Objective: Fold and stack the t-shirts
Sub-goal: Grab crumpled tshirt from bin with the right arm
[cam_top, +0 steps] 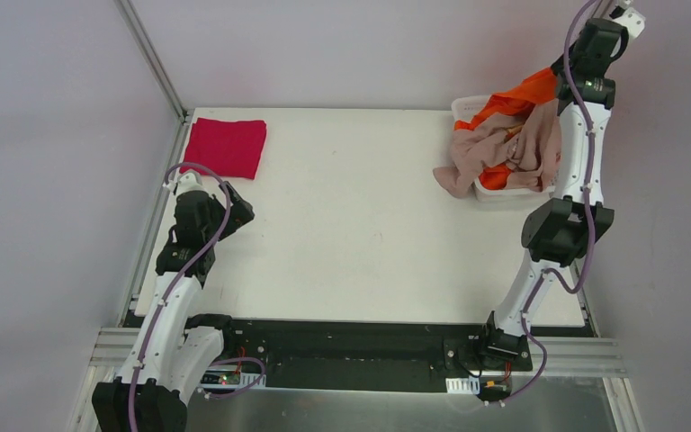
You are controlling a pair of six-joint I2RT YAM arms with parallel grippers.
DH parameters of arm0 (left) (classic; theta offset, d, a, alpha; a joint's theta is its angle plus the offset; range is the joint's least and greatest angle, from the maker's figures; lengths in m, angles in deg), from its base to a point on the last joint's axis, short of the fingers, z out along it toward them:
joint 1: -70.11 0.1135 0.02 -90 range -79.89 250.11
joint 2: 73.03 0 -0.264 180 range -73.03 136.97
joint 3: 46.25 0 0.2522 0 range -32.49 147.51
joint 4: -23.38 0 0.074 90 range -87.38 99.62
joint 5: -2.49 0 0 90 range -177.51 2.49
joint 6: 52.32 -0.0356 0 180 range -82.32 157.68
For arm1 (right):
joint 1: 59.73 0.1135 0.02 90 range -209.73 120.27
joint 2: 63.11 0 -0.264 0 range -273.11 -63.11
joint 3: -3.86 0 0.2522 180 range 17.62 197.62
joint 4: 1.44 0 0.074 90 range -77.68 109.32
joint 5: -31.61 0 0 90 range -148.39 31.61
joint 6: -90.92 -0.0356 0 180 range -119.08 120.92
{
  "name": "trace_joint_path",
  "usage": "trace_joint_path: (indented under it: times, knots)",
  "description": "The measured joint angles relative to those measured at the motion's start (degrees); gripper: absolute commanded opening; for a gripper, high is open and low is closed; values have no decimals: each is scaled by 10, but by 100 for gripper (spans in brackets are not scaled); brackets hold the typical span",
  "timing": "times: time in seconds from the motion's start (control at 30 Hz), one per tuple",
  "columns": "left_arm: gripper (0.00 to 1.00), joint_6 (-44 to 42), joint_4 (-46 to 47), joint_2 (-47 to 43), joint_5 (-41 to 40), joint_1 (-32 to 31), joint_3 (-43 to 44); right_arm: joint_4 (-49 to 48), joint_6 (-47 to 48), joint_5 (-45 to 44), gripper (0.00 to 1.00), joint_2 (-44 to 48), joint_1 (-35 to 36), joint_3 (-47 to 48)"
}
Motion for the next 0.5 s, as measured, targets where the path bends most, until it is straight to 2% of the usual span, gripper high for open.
trace_joint_path:
  times: [0.5]
  knots:
    - [100,0,0,40,0,0,0,19,-61,44,0,-176,0,-55]
